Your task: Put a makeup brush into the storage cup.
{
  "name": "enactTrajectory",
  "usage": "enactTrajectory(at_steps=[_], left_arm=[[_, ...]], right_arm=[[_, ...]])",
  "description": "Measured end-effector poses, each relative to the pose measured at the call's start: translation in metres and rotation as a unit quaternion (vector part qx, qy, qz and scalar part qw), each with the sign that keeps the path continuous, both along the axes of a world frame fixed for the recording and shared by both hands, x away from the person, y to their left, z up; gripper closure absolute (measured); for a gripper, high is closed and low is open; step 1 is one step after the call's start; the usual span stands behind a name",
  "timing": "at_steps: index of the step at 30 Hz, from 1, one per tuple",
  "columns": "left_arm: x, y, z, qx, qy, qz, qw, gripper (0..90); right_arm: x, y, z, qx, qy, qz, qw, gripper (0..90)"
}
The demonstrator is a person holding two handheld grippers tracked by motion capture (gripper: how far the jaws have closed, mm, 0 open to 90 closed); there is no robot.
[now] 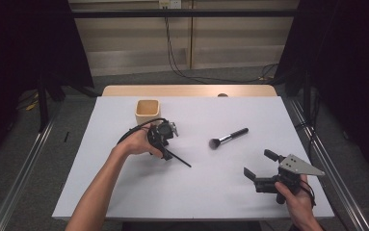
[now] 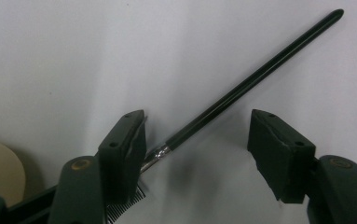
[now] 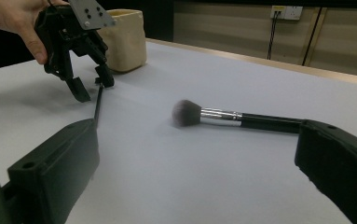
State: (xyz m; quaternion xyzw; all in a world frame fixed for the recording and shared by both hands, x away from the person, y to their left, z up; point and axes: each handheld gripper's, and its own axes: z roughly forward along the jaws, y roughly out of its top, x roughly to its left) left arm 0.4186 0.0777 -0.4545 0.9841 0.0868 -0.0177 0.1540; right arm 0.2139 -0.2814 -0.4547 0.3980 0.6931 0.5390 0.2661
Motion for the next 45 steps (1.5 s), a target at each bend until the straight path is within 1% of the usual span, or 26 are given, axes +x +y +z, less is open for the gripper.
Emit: enactTrajectory(at_steps=[2, 3, 4, 5, 6, 7, 10, 11, 12, 13, 14, 21, 24, 25, 27, 28, 30, 32, 33, 36, 38, 39, 40, 43, 44, 45], left_arm=[[0.000, -0.002, 0.001, 0.007, 0.001, 0.003, 1.0000, 41.3], [0.001, -0.003, 0.002, 0.016, 0.003, -0.003, 0.9999, 43.9], [0.001, -0.003, 0.002, 0.016, 0.003, -0.003, 0.9999, 47.5], [-0.001, -0.003, 0.002, 0.012, 0.008, 0.004, 0.9999, 47.5], [-0.001, -0.004, 0.004, 0.026, 0.008, -0.012, 0.9996, 56.4], [-0.002, -0.004, 0.004, 0.024, 0.008, -0.010, 0.9996, 60.8], [-0.003, -0.003, 0.004, 0.026, 0.014, -0.011, 0.9995, 68.7], [-0.003, -0.003, 0.004, 0.026, 0.014, -0.011, 0.9995, 70.6], [-0.004, -0.003, 0.004, 0.026, 0.005, -0.008, 0.9996, 70.6], [-0.003, -0.003, 0.005, 0.029, 0.017, -0.009, 0.9994, 73.4], [-0.003, -0.003, 0.004, 0.032, 0.013, -0.009, 0.9994, 75.4], [-0.003, -0.006, 0.005, 0.046, 0.022, -0.015, 0.9986, 85.5], [-0.002, -0.006, 0.005, 0.049, 0.022, -0.014, 0.9985, 85.8], [-0.003, -0.006, 0.004, 0.041, 0.024, -0.004, 0.9989, 85.8], [-0.001, -0.005, 0.005, 0.043, 0.026, -0.007, 0.9987, 85.9], [0.000, -0.002, 0.005, 0.031, 0.033, 0.004, 0.9990, 85.9], [0.000, -0.001, 0.004, 0.027, 0.032, 0.005, 0.9991, 85.9], [0.000, 0.002, 0.004, 0.016, 0.035, 0.017, 0.9991, 85.9], [0.002, 0.003, 0.005, 0.016, 0.044, 0.016, 0.9988, 85.9], [0.001, 0.006, 0.004, 0.008, 0.040, 0.022, 0.9989, 85.9], [0.002, 0.011, 0.005, -0.004, 0.055, 0.033, 0.9979, 86.0], [0.002, 0.011, 0.005, -0.004, 0.055, 0.033, 0.9979, 85.9], [0.001, 0.015, 0.006, -0.015, 0.060, 0.046, 0.9970, 86.0], [0.002, 0.022, 0.011, -0.047, 0.060, 0.056, 0.9955, 85.9], [0.002, 0.022, 0.011, -0.047, 0.060, 0.056, 0.9955, 85.9], [0.001, 0.026, 0.016, -0.069, 0.061, 0.065, 0.9936, 86.0]], right_arm=[[0.000, 0.000, 0.000, 0.000, 0.001, 0.000, 1.0000, 0.0], [0.000, 0.000, 0.000, -0.001, 0.000, 0.001, 1.0000, 0.0], [0.000, 0.000, 0.000, -0.001, 0.000, 0.001, 1.0000, 0.0], [0.000, 0.000, 0.000, 0.000, 0.000, 0.001, 1.0000, 0.0], [-0.001, 0.000, 0.000, -0.001, 0.000, 0.001, 1.0000, 0.0], [-0.001, 0.000, 0.000, 0.000, 0.000, 0.001, 1.0000, 0.0], [-0.001, 0.000, 0.000, -0.001, 0.001, 0.001, 1.0000, 0.0], [-0.001, 0.000, 0.000, -0.001, 0.001, 0.001, 1.0000, 0.0], [-0.001, 0.000, 0.000, -0.001, 0.001, 0.001, 1.0000, 0.0], [-0.001, 0.000, 0.000, -0.001, 0.001, 0.001, 1.0000, 0.0], [-0.001, 0.000, 0.000, -0.002, 0.001, 0.001, 1.0000, 0.0], [0.000, 0.001, -0.001, -0.003, 0.005, 0.002, 1.0000, 0.0], [0.000, 0.001, -0.001, -0.005, 0.006, 0.004, 1.0000, 0.0], [0.000, 0.001, -0.001, -0.005, 0.006, 0.005, 1.0000, 0.0], [0.000, 0.001, -0.001, -0.006, 0.006, 0.005, 1.0000, 0.0], [0.000, 0.001, -0.001, -0.004, 0.006, 0.004, 1.0000, 0.0], [0.000, 0.001, -0.001, -0.003, 0.006, 0.003, 1.0000, 0.0], [0.000, 0.000, -0.001, -0.003, 0.006, 0.002, 1.0000, 0.0], [0.000, 0.000, -0.001, -0.002, 0.007, 0.001, 1.0000, 0.0], [0.000, 0.000, -0.001, -0.003, 0.006, 0.002, 1.0000, 0.0], [0.000, 0.000, -0.001, -0.003, 0.006, 0.001, 1.0000, 0.0], [0.000, 0.000, -0.001, -0.003, 0.006, 0.001, 1.0000, 0.0], [0.000, 0.000, -0.001, -0.002, 0.007, 0.000, 1.0000, 0.0], [0.001, 0.000, -0.001, -0.002, 0.007, 0.000, 1.0000, 0.0], [0.001, 0.000, -0.001, -0.002, 0.006, 0.000, 1.0000, 0.0], [0.000, 0.000, -0.001, -0.002, 0.006, 0.000, 1.0000, 0.0]])
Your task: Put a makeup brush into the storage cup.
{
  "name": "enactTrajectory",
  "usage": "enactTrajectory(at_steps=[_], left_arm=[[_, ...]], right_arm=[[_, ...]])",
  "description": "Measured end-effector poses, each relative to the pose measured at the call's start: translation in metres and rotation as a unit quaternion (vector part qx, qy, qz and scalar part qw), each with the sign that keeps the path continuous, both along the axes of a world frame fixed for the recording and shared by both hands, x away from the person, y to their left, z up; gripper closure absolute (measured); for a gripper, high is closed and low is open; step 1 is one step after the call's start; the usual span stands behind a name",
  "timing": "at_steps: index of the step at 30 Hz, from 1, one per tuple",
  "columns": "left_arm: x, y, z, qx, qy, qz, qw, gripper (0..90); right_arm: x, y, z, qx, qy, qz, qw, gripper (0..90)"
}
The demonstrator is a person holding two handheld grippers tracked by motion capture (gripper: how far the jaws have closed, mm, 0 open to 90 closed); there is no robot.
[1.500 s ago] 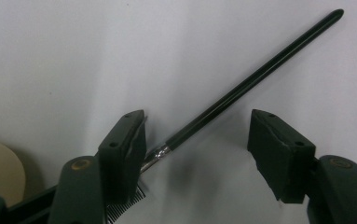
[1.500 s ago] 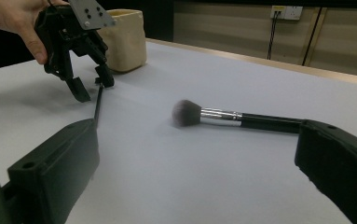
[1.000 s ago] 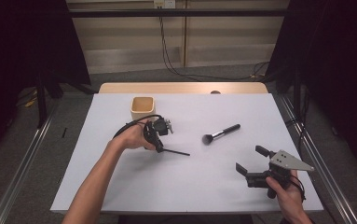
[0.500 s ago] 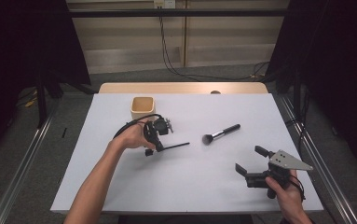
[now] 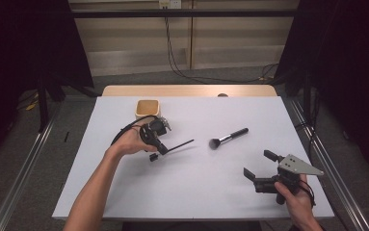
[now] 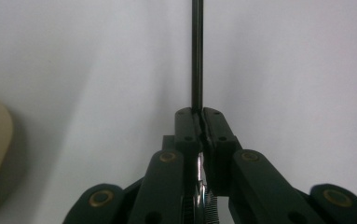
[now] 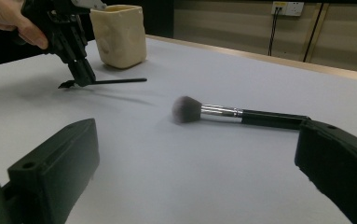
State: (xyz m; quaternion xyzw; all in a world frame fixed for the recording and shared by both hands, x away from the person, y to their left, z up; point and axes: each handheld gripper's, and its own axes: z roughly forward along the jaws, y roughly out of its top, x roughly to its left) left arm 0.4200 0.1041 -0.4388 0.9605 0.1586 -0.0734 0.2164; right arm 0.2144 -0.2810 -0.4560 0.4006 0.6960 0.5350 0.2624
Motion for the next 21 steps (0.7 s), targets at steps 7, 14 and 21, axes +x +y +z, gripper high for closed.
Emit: enactTrajectory(at_steps=[7, 14, 21], left_arm=[[-0.008, 0.010, 0.010, -0.062, -0.006, 0.031, 0.9975, 85.9], [-0.020, 0.021, 0.016, -0.115, -0.027, 0.039, 0.9922, 85.9], [-0.029, 0.032, 0.019, -0.146, -0.054, 0.078, 0.9847, 85.9]], right_arm=[[0.000, 0.000, 0.000, 0.001, 0.000, -0.001, 1.0000, 0.0], [0.000, 0.000, 0.000, 0.003, 0.000, -0.002, 1.0000, 0.0], [0.000, 0.000, 0.000, 0.001, -0.001, -0.002, 1.0000, 0.0]])
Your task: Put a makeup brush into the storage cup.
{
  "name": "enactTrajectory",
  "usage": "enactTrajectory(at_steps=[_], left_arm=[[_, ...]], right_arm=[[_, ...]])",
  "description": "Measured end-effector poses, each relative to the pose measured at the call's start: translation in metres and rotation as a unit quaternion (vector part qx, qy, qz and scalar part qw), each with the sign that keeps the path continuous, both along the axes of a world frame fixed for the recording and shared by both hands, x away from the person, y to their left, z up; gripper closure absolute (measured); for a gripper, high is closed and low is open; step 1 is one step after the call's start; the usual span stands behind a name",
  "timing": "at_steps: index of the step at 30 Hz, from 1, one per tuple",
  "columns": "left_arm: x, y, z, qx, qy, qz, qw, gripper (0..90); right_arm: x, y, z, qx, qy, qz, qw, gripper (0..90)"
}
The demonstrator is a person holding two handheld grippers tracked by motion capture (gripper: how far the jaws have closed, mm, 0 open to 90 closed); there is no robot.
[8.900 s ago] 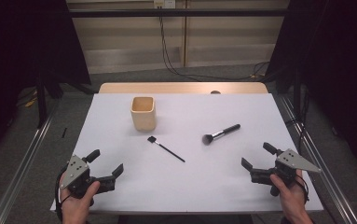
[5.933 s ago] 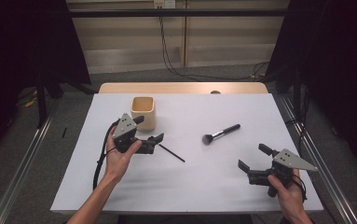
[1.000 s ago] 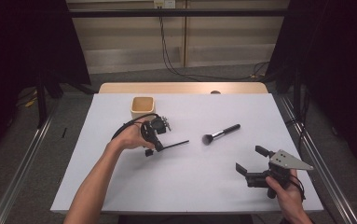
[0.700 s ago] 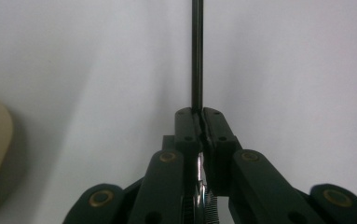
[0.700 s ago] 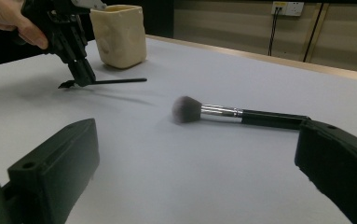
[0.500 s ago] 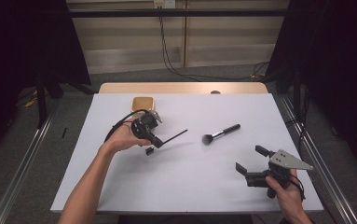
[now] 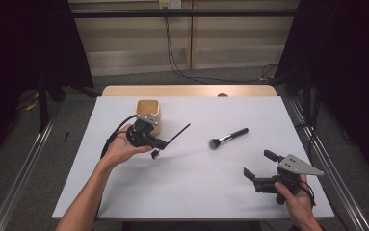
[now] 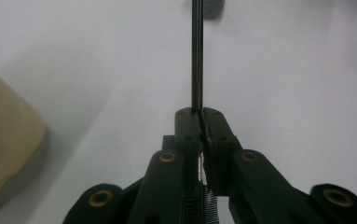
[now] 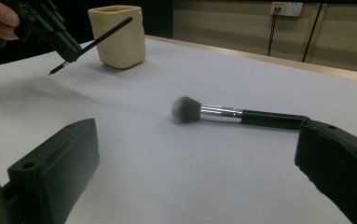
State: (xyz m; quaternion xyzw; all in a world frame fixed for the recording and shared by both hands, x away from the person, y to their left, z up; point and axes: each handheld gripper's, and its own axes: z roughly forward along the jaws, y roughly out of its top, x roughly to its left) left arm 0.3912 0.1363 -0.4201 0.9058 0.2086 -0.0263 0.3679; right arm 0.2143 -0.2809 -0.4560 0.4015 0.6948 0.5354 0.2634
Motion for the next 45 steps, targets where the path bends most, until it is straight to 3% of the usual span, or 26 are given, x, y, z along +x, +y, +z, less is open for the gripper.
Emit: enactTrajectory(at_steps=[1, 3, 4, 5, 6, 7, 9, 12, 18, 24, 29, 37, 45], left_arm=[[-0.002, 0.004, 0.000, 0.002, -0.019, 0.010, 0.9998, 85.9], [-0.002, 0.007, 0.001, -0.008, -0.020, 0.012, 0.9997, 85.9], [-0.005, 0.011, 0.002, -0.027, -0.026, 0.027, 0.9989, 85.9], [-0.005, 0.011, 0.002, -0.027, -0.026, 0.027, 0.9989, 85.9], [-0.007, 0.016, 0.004, -0.040, -0.033, 0.041, 0.9978, 85.9], [-0.007, 0.016, 0.004, -0.040, -0.033, 0.041, 0.9978, 85.9], [-0.011, 0.022, 0.006, -0.056, -0.044, 0.066, 0.9952, 85.9], [-0.014, 0.025, 0.008, -0.067, -0.043, 0.070, 0.9944, 85.9], [-0.031, 0.032, 0.009, -0.099, -0.031, 0.051, 0.9932, 85.9], [-0.048, 0.035, 0.006, -0.104, -0.034, 0.042, 0.9931, 85.9], [-0.063, 0.041, 0.007, -0.122, -0.030, 0.041, 0.9913, 85.9], [-0.078, 0.036, 0.005, -0.107, -0.029, 0.016, 0.9937, 85.8], [-0.090, 0.021, 0.002, -0.097, -0.008, -0.017, 0.9951, 85.8]], right_arm=[[0.000, 0.000, 0.000, 0.001, 0.000, 0.000, 1.0000, 0.0], [0.000, 0.000, 0.000, 0.002, 0.001, -0.001, 1.0000, 0.0], [0.000, 0.000, 0.000, 0.002, 0.001, -0.001, 1.0000, 0.0], [0.000, 0.000, 0.000, 0.002, 0.000, -0.001, 1.0000, 0.0], [0.000, 0.000, 0.000, 0.002, 0.000, -0.001, 1.0000, 0.0], [0.000, 0.000, 0.000, 0.003, -0.001, -0.001, 1.0000, 0.0], [0.000, 0.000, 0.000, 0.003, -0.001, -0.001, 1.0000, 0.0], [0.000, 0.000, 0.000, 0.003, 0.000, -0.001, 1.0000, 0.0], [0.000, 0.003, 0.000, -0.001, -0.003, 0.007, 1.0000, 0.0], [0.000, 0.003, 0.000, 0.002, -0.003, 0.008, 1.0000, 0.0], [0.000, 0.003, 0.001, 0.006, -0.007, 0.007, 0.9999, 0.0], [0.001, 0.009, 0.001, 0.008, -0.005, 0.026, 0.9996, 0.0], [0.003, 0.022, 0.003, 0.005, -0.003, 0.070, 0.9976, 0.0]])
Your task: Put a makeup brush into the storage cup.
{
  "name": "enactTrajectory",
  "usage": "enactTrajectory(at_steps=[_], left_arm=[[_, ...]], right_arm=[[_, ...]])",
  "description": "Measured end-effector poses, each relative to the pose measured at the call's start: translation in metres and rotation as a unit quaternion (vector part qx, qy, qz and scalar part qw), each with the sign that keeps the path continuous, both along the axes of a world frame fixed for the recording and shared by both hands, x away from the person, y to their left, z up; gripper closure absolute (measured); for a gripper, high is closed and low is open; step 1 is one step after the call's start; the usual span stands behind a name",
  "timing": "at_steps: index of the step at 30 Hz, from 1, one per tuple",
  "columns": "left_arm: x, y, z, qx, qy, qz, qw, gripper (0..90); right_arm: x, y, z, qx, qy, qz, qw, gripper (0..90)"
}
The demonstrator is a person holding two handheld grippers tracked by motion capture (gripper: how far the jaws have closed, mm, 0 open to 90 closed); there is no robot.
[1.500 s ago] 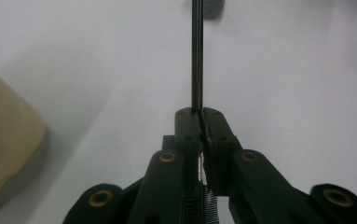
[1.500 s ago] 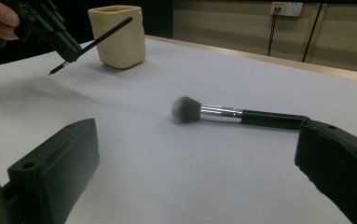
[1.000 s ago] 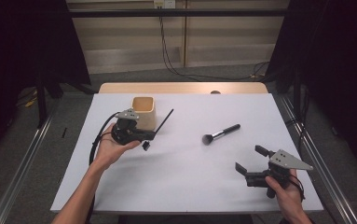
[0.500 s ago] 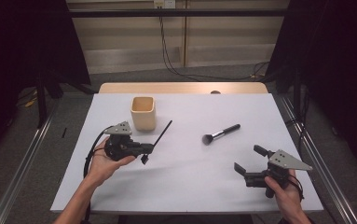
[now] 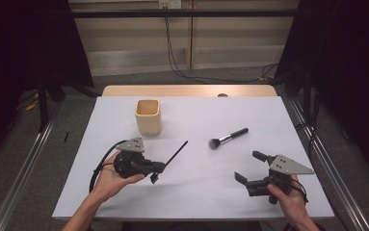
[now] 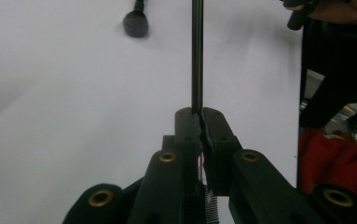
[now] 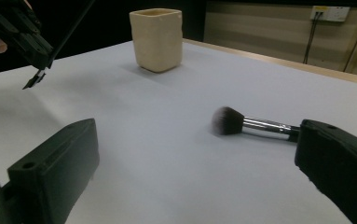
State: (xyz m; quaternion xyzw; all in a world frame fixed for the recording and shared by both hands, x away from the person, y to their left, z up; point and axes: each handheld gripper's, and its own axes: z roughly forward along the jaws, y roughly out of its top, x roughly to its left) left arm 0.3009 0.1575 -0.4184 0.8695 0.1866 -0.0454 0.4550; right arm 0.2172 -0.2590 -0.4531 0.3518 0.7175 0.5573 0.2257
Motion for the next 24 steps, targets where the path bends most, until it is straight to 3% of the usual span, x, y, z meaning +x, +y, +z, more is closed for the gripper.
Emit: enactTrajectory(at_steps=[10, 21, 24], left_arm=[[-0.006, -0.007, -0.003, 0.004, 0.008, -0.011, 0.9999, 85.8], [-0.016, -0.022, -0.001, 0.026, 0.015, -0.049, 0.9984, 85.8], [-0.018, -0.025, 0.001, 0.030, 0.011, -0.053, 0.9981, 85.8]], right_arm=[[0.007, 0.021, 0.002, 0.002, 0.006, 0.046, 0.9989, 0.0], [0.018, 0.040, 0.010, -0.002, 0.013, 0.091, 0.9958, 0.9], [0.023, 0.045, 0.013, -0.011, 0.033, 0.102, 0.9941, 0.3]])
